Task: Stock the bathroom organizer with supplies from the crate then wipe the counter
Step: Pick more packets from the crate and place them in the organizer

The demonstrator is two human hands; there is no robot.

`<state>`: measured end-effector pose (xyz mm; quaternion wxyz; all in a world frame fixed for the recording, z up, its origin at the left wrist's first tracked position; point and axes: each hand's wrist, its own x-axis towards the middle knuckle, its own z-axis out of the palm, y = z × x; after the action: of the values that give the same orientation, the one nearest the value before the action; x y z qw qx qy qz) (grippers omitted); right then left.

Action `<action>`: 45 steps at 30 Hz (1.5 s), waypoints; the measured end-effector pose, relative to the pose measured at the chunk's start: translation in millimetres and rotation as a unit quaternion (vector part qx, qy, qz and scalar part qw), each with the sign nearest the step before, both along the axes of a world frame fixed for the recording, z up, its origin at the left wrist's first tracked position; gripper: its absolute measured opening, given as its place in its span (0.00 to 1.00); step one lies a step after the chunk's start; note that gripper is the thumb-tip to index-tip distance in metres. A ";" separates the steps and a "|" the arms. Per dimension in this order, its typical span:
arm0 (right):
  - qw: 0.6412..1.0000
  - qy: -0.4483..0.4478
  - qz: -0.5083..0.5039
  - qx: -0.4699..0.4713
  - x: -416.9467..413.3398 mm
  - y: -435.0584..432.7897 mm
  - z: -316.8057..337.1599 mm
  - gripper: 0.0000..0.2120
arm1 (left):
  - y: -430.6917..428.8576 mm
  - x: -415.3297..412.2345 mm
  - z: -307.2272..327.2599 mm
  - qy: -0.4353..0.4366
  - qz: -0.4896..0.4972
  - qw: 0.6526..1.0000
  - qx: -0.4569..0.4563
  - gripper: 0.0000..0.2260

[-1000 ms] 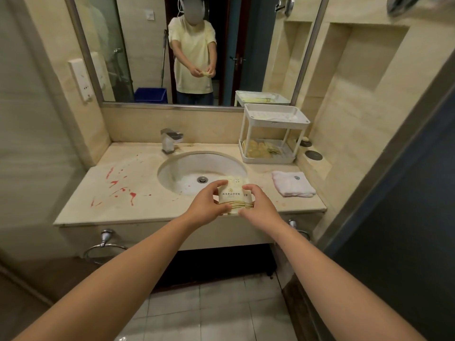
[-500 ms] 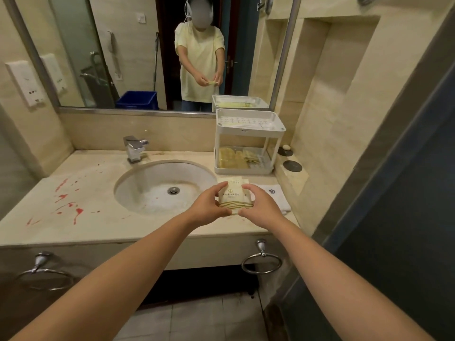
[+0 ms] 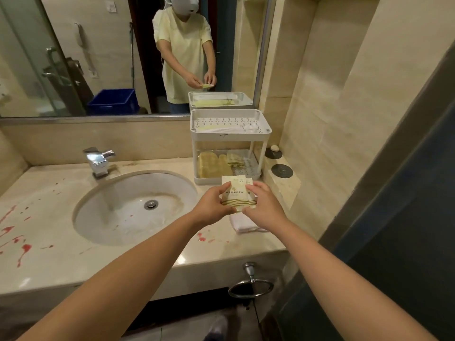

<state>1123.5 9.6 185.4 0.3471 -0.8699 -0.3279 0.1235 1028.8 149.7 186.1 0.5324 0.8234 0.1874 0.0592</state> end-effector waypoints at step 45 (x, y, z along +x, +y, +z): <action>0.996 0.044 -0.052 -0.064 324.4 222.6 -162.9 0.31 | 205.0 364.3 -170.3 0.060 0.087 0.989 0.104 0.31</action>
<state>1447.9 232.3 22.5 0.3109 -0.9000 -0.2577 0.1643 1393.1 354.7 15.9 0.4248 0.8568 0.2826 0.0746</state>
